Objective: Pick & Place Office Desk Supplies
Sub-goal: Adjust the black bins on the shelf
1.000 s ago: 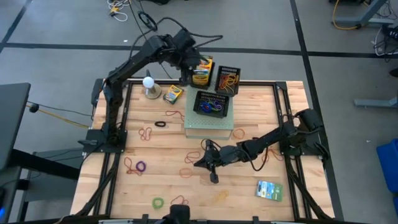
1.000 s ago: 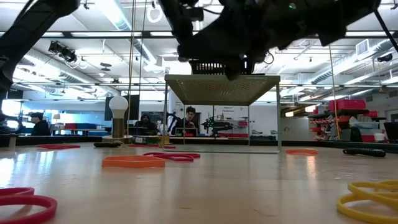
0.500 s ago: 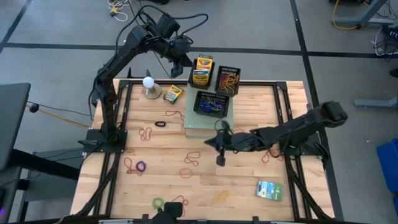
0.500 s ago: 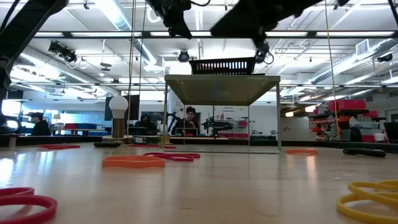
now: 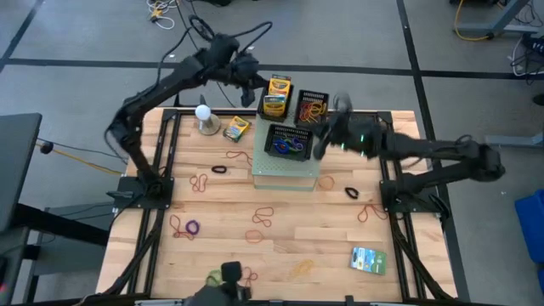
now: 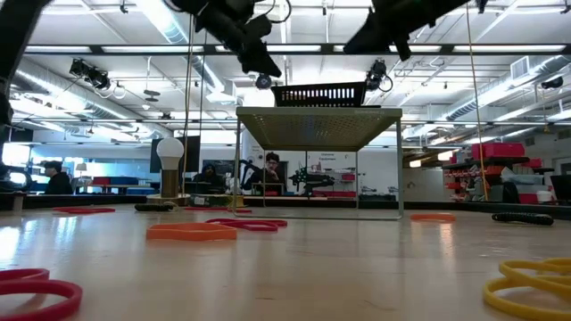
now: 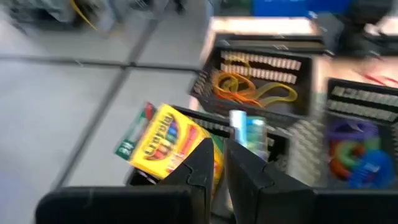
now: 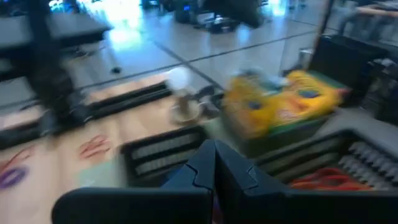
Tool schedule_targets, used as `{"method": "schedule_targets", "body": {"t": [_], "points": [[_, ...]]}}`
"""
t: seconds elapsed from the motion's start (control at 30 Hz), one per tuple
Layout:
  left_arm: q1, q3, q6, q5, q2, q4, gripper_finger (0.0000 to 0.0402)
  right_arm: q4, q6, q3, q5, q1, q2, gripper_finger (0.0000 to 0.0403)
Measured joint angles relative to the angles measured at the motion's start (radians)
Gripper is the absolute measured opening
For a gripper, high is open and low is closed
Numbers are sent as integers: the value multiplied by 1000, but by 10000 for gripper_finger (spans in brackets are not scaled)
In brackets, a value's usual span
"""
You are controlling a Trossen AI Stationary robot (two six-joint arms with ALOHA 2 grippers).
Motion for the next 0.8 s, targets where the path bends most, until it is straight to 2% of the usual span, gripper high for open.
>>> {"method": "schedule_targets", "body": {"t": [0.17, 0.27, 0.4, 0.53, 0.63, 0.8], "points": [[2, -353, -103, -14, -173, 368, 42, 1, -9, 22, -235, -269, 19, 7], [0, -525, -156, -15, -252, 509, 42, -13, -10, 94, -359, -401, 99, 8], [0, -727, -209, -16, -321, 728, 42, -99, -27, 270, -510, -522, 266, 9], [14, -898, -290, -23, -358, 955, 42, -325, -94, 453, -509, -596, 399, 9], [34, -988, -336, -43, -368, 1048, 42, -505, -163, 554, -457, -634, 410, 9], [67, -1058, -348, -56, -368, 1064, 42, -788, -198, 562, -331, -663, 361, 9]]}}
